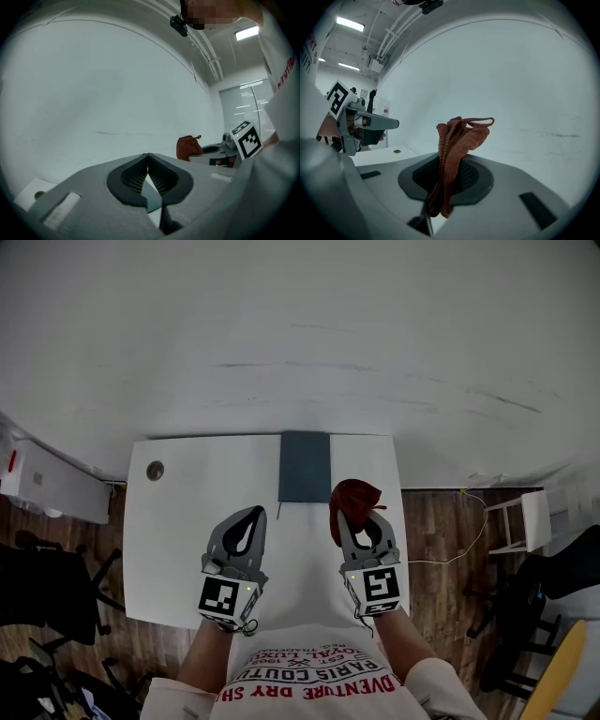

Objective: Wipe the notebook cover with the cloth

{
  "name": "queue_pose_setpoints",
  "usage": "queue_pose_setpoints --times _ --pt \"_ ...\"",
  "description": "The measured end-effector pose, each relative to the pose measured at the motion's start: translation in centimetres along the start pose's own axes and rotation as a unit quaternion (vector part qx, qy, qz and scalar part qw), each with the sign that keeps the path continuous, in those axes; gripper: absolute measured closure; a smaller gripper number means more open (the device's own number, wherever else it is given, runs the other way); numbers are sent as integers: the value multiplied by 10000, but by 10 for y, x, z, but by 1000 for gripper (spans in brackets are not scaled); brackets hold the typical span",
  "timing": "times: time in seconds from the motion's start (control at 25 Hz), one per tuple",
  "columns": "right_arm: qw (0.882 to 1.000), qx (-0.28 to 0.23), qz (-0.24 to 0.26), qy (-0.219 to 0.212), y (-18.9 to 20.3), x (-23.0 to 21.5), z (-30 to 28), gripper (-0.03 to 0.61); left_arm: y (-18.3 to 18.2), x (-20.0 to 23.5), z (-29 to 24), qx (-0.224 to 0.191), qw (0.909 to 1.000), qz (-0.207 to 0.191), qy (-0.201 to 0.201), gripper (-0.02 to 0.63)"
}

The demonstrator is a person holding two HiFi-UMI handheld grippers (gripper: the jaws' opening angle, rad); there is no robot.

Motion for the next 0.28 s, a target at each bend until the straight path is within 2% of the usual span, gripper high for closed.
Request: queue_pose_setpoints --times 0.28 --pt "9999 -55 -89 16 -2 -8 -5 503 -1 2 -16 30 9999 -137 51 603"
Point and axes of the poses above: the fingertips, and each gripper's own axes: z backward along the fingers, x to its left, y out of its underside, the point moved 7 cm from there along z, backward along the fingers, and after that the axes turned 7 degrees about -x, right-handed, at the moved point
